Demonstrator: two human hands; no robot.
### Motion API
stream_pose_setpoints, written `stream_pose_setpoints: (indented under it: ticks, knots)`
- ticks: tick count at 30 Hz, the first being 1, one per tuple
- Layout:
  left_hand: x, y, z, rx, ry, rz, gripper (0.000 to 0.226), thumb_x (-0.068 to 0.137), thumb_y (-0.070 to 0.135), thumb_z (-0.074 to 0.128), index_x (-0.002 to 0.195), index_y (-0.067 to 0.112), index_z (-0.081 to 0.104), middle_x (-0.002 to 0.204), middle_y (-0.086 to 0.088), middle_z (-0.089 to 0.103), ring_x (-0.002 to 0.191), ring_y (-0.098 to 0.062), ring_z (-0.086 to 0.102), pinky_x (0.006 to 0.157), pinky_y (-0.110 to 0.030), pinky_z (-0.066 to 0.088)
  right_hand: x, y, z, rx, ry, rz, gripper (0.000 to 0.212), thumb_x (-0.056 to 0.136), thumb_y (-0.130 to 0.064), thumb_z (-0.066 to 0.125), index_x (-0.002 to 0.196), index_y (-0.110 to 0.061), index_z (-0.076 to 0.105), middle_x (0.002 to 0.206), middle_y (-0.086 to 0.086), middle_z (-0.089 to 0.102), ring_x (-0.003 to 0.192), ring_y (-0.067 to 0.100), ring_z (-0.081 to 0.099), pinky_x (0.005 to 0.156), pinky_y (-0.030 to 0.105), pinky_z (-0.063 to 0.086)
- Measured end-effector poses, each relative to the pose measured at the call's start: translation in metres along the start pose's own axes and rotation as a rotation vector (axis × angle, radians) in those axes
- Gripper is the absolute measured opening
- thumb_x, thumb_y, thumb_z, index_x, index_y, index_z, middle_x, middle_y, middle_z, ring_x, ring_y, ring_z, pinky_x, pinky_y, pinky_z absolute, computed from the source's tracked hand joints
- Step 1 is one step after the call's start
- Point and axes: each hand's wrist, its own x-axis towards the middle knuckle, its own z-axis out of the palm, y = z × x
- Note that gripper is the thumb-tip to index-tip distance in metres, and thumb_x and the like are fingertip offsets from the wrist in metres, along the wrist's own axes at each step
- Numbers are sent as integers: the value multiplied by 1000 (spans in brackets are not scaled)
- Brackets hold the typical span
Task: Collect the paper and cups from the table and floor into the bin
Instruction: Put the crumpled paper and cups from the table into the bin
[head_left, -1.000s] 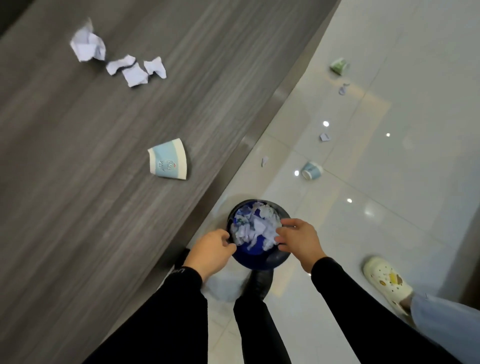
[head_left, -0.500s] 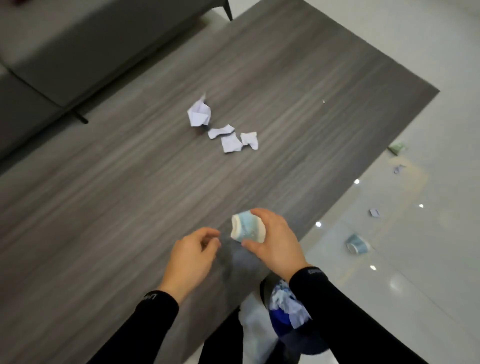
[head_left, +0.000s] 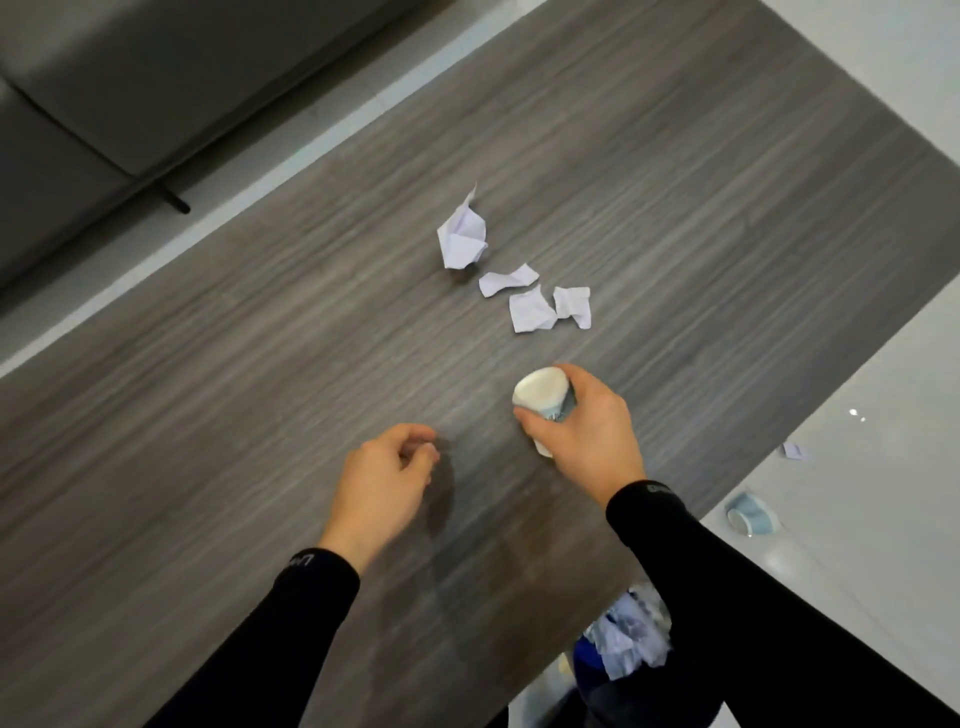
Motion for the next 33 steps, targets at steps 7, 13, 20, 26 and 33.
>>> stream_pose_setpoints:
  ticks: [7, 13, 20, 26, 33]
  knots:
    - [94, 95, -24, 327, 190, 346, 40, 82, 17, 59, 122, 26, 58, 141, -13, 43, 126, -31, 42, 103, -30, 30, 47, -11, -20, 35, 116, 55, 39, 76, -20, 71, 113, -17, 62, 77, -13, 56, 78, 11, 58, 69, 20, 44]
    - [169, 136, -13, 783, -122, 421, 56, 85, 19, 58, 137, 27, 40, 159, -9, -2, 136, -37, 24, 106, -42, 30, 45, 5, -25, 63, 91, 85, 33, 73, -20, 76, 103, -19, 63, 73, -22, 56, 75, 8, 61, 67, 18, 47]
    - [149, 106, -3, 473, 48, 279, 12, 81, 13, 53, 73, 16, 61, 80, -4, 71, 86, -29, 64, 74, -30, 47, 37, 14, -20, 166, 43, 117, 37, 68, -30, 80, 96, -35, 56, 80, -27, 60, 75, -25, 54, 58, -5, 41]
    - [127, 106, 5, 515, -17, 463, 9, 78, 24, 62, 76, 18, 68, 74, 5, 59, 85, -23, 56, 66, -24, 36, 25, 19, -23, 212, 62, 149, 37, 67, -28, 81, 84, -43, 52, 80, -28, 59, 75, -29, 52, 61, -7, 39]
    - [138, 113, 59, 807, -222, 560, 24, 83, 30, 60, 89, 9, 72, 145, -7, 40, 134, -27, 29, 103, -40, 33, 13, 32, -33, 230, 67, 172, 38, 68, -26, 80, 89, -41, 52, 81, -27, 59, 76, -28, 52, 61, -6, 39]
